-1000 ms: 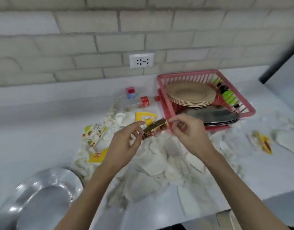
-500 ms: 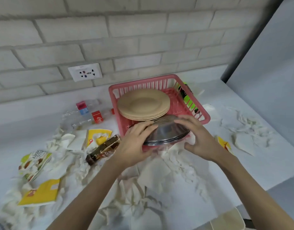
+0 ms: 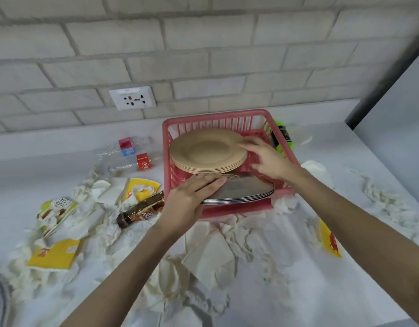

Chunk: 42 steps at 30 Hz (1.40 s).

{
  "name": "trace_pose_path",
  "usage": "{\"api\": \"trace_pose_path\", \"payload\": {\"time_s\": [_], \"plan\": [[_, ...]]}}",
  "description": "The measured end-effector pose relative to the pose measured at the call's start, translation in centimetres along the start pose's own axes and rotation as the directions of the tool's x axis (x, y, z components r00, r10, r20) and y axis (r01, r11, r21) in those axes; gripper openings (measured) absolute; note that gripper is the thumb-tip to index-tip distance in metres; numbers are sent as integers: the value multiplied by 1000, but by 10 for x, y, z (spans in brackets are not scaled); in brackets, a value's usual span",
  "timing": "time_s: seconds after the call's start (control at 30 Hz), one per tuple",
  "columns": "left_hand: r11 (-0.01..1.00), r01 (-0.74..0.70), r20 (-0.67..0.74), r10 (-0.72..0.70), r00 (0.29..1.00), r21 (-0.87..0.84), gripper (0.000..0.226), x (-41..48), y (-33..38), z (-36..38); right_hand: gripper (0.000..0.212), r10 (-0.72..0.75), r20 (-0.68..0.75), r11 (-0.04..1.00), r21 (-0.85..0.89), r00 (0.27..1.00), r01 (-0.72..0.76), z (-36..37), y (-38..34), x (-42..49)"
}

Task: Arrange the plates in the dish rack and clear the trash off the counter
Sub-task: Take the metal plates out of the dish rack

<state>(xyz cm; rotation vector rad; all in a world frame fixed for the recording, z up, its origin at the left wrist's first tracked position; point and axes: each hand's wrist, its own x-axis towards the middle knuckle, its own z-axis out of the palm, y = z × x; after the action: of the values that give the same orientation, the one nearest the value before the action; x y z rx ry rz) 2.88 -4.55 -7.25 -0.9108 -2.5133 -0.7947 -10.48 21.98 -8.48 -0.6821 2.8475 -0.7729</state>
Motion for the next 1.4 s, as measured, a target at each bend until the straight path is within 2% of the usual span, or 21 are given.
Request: {"api": "trace_pose_path", "payload": {"time_s": [0.1, 0.17, 0.3, 0.4, 0.47, 0.53, 0.57, 0.67, 0.73, 0.87, 0.93, 1.03, 1.17, 1.33, 1.4], "plan": [[1000, -7, -13, 7, 1000, -31, 47, -4, 3, -9, 73, -84, 37, 983, -160, 996, 89, 12, 9, 19], [999, -8, -15, 7, 1000, -43, 45, -5, 6, -13, 61, -139, -19, 974, -181, 990, 133, 14, 8, 25], [989, 41, -62, -50, 997, -139, 47, -4, 9, -28, 46, -158, -82, 967, -214, 984, 138, 13, 8, 24], [979, 110, -127, -133, 983, -173, 61, -4, 11, -47, 46, -178, -98, 967, -204, 979, 156, 17, 12, 28], [969, 149, -169, -183, 968, -197, 57, -3, 13, -61, 46, -152, -115, 971, -200, 982, 127, 15, 15, 31], [959, 170, -226, -222, 948, -228, 52, -2, 16, -74, 53, -125, -49, 978, -177, 991, 115, 13, 9, 27], [950, 185, -257, -250, 934, -252, 54, -2, 17, -80, 56, -150, -54, 975, -174, 987, 139, 15, 10, 26], [881, 280, -306, -406, 861, -381, 57, -3, 15, -94, 47, -106, -71, 987, -129, 992, 97, 17, 3, 20], [837, 312, -338, -483, 808, -450, 59, -3, 15, -100, 50, -161, -118, 976, -170, 980, 139, 19, -3, 23], [748, 337, -374, -603, 704, -572, 50, -6, 12, -105, 46, -138, -68, 979, -158, 988, 126, 20, -2, 24], [727, 341, -390, -633, 669, -596, 43, -8, 10, -106, 52, -108, -68, 976, -196, 992, 93, 22, -1, 24], [699, 366, -388, -672, 631, -614, 26, -12, 10, -105, 63, -111, -13, 966, -238, 994, 104, 26, 7, 28], [639, 390, -373, -734, 568, -663, 17, -15, 9, -104, 75, -81, 20, 957, -278, 997, 83, 27, 6, 25], [546, 418, -318, -806, 500, -726, 10, -22, 4, -110, 74, -71, 8, 930, -362, 997, 69, 29, -3, 15], [477, 432, -280, -851, 445, -765, 9, -26, 1, -110, 76, -67, 15, 923, -380, 998, 68, 31, -6, 12]]}}
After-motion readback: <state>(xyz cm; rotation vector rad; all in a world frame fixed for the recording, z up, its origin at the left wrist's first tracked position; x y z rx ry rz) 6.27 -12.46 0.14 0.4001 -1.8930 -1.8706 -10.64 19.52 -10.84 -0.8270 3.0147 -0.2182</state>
